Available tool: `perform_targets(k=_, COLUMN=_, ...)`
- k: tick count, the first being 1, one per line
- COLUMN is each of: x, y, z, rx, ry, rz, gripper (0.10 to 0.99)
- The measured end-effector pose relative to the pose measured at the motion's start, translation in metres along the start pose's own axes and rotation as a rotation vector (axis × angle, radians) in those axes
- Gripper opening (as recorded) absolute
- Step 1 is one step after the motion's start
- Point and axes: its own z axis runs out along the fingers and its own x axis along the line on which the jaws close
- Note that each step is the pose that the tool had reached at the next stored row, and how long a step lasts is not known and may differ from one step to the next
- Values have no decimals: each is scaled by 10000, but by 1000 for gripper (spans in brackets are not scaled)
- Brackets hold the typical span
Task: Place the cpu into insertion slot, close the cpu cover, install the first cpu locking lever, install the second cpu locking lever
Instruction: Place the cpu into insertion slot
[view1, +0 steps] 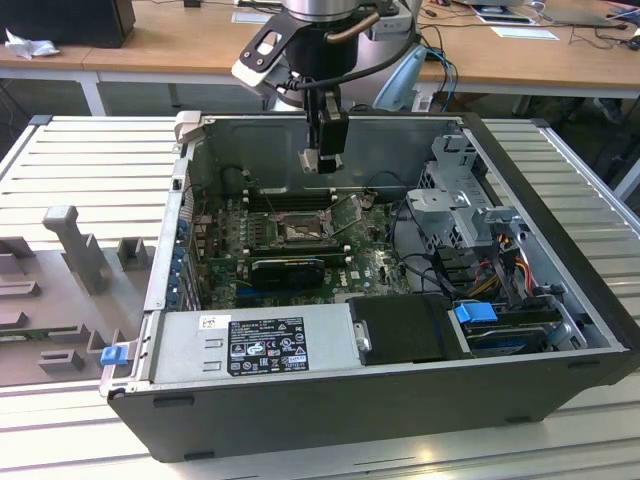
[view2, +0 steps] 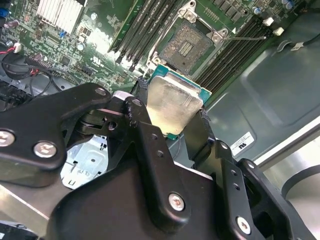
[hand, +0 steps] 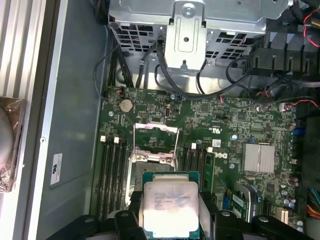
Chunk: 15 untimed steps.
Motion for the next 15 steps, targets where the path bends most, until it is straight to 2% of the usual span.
perform_targets(k=15, x=-1, y=-13, z=89, rx=0, ry=0, rz=11, gripper=529)
